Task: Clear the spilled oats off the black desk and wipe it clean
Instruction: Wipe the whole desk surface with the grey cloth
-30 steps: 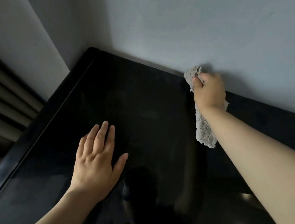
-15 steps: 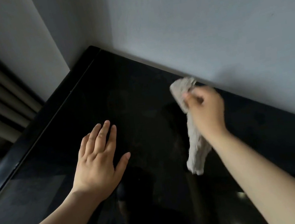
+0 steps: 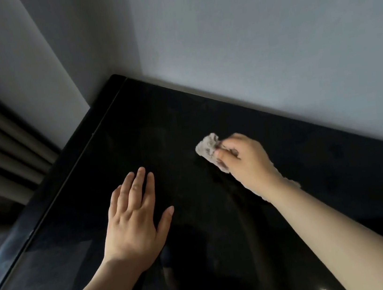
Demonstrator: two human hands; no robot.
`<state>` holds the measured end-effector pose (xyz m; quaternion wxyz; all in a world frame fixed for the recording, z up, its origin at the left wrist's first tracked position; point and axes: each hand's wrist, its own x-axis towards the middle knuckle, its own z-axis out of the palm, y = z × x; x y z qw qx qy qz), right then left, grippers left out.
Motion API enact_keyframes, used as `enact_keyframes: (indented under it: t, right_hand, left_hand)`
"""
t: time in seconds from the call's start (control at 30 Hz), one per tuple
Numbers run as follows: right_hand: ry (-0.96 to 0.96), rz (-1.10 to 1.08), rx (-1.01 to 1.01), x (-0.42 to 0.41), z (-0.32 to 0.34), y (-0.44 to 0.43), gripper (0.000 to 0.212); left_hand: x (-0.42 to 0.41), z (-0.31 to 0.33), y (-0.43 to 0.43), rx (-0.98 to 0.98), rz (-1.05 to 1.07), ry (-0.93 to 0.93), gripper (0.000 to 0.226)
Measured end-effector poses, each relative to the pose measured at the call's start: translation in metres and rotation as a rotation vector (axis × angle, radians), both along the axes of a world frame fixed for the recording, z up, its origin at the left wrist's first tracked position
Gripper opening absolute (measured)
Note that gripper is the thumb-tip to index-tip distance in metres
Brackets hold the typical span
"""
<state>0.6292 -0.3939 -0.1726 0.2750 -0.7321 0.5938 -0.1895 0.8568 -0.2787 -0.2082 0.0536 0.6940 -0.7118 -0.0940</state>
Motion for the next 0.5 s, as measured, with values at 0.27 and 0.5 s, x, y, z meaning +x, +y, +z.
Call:
enact_keyframes:
  t: [0.27,0.5]
  right_hand:
    - [0.084,-0.561,-0.179,-0.032,-0.002,-0.031,0.035]
    - [0.019,-0.248,-0.239,0.015,-0.008,0.042,0.015]
  left_hand:
    - [0.008,0.004,-0.006,-0.014,0.002,-0.019,0.075]
    - [-0.002,0.005,-0.01,-0.023,-0.004,-0.028,0.076]
